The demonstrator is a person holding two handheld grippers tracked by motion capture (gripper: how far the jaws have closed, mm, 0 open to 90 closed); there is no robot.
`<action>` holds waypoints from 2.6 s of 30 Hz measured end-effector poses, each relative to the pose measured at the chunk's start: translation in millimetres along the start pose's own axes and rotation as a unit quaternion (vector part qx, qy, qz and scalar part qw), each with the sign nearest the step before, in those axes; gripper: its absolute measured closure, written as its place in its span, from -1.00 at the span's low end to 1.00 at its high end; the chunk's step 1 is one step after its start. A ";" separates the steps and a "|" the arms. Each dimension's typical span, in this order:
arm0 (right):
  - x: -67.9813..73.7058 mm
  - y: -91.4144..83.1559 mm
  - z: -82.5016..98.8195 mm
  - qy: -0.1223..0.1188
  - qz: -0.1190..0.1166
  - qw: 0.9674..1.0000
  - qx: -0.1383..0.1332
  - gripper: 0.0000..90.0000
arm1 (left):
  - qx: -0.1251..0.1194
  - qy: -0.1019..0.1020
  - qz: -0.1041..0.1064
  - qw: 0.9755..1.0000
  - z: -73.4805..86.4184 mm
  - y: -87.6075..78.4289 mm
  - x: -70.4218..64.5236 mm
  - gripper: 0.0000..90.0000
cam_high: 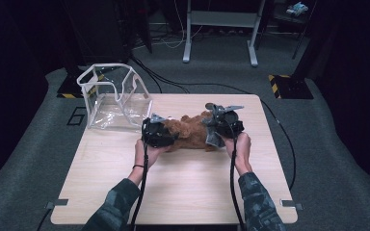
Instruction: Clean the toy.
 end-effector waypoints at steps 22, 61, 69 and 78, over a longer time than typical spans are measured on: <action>16.0 -19.0 44.0 -0.008 -0.067 0.998 -0.010 0.71 | 0.014 -0.005 -0.012 1.000 0.7 12.7 -1.8 -0.05; -31.0 -10.3 1.9 0.040 0.018 0.999 -0.005 0.70 | -0.010 -0.017 0.003 1.000 3.5 12.6 2.8 -0.08; 10.1 -8.8 7.0 -0.012 -0.038 0.999 0.007 0.70 | -0.024 -0.004 -0.004 1.000 11.8 -8.6 5.6 -0.22; -17.6 7.7 14.7 0.025 -0.012 0.999 0.020 0.70 | -0.009 -0.011 -0.043 0.999 45.0 -17.1 18.5 -0.42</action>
Point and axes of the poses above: each handheld gripper's, and its own axes: y roughly forward along the jaws, z roughly out of its underside, x roughly to its left, the point moved 2 cm from there along y, roughly forward along the jaws, and after that the axes turned 13 degrees about y, right-handed, at the moved point
